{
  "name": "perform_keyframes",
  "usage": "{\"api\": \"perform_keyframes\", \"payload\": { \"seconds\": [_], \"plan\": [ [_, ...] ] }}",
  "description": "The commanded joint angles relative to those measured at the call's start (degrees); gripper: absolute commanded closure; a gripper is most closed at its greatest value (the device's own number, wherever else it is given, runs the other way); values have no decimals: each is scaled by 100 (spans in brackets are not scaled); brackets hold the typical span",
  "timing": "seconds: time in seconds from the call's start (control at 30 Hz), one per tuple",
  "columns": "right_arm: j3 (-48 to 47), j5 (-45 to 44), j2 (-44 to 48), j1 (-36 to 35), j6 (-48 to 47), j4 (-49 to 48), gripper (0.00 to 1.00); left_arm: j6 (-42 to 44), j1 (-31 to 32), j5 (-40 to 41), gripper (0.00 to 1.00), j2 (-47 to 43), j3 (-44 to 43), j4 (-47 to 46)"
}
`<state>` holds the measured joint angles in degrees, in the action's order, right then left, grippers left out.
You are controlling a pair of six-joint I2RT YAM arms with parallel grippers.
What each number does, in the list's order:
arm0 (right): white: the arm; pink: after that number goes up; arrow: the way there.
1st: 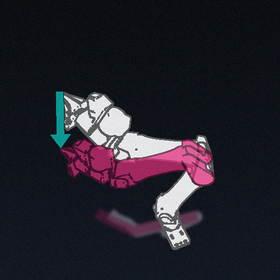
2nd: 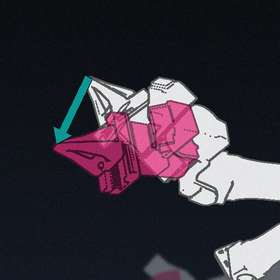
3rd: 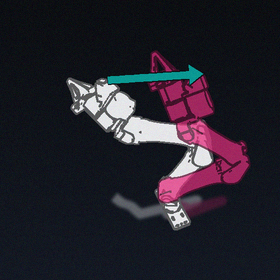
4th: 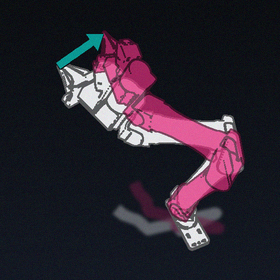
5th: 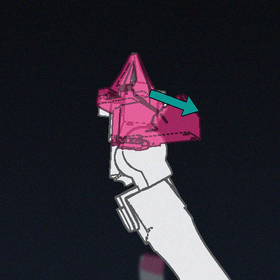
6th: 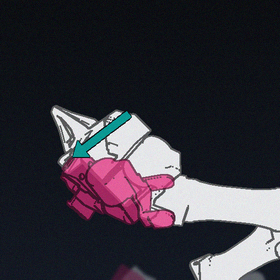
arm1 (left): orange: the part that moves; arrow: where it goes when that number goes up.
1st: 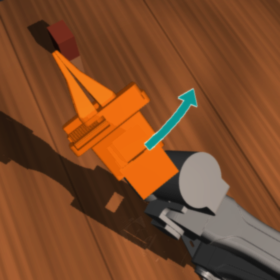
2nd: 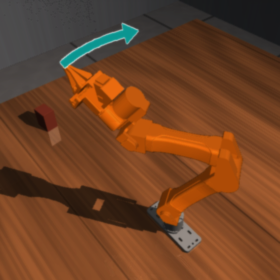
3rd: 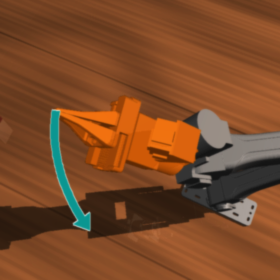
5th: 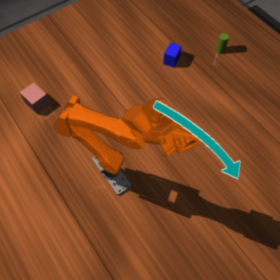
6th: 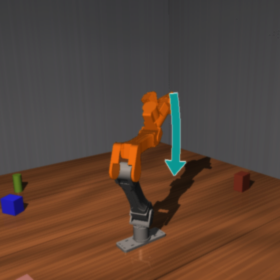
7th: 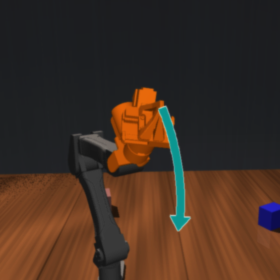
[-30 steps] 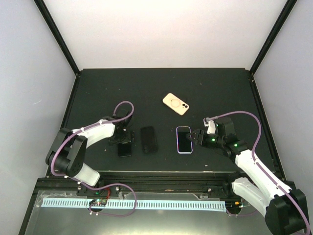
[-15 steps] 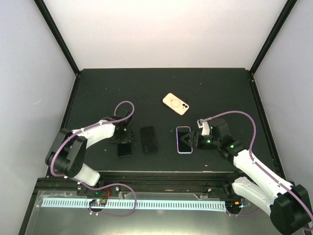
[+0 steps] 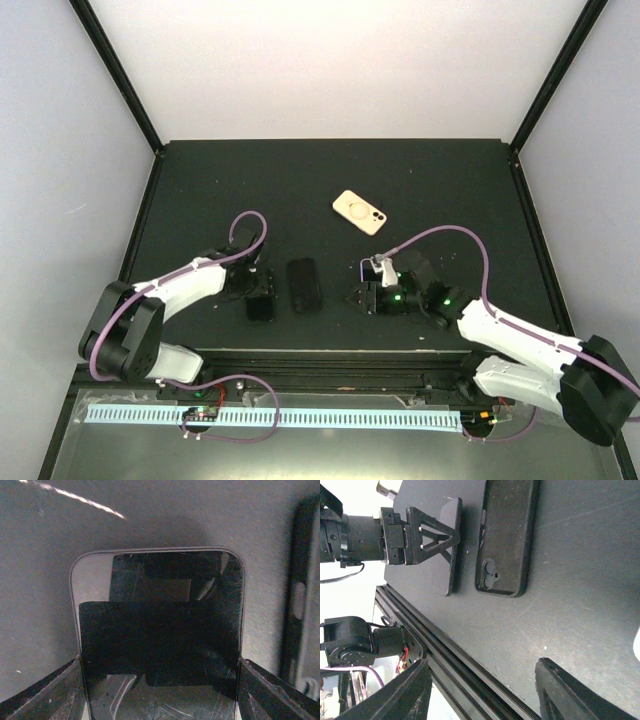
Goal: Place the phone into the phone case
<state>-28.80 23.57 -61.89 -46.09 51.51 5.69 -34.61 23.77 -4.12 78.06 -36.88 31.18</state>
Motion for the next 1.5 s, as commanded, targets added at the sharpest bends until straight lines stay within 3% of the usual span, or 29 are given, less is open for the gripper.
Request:
{"api": "perform_keyframes", "payload": {
  "seconds": [0.0, 0.47, 1.17, 1.47],
  "plan": [
    [-90, -306, -432, -351, 515, -946, 48, -274, 24, -675, 37, -376, 109, -208],
    [-873, -752, -1986, -1533, 911, -1867, 66, -738, 40, -1434, 37, -1407, 298, -399],
    [-1570, -575, -2937, -1690, 1017, -1801, 71, -1117, 49, -1935, 38, -1729, 497, -793],
    [-1541, -676, -2950, -1700, 1027, -1804, 87, -1160, 48, -2004, 39, -1733, 547, -889]
  ]
}}
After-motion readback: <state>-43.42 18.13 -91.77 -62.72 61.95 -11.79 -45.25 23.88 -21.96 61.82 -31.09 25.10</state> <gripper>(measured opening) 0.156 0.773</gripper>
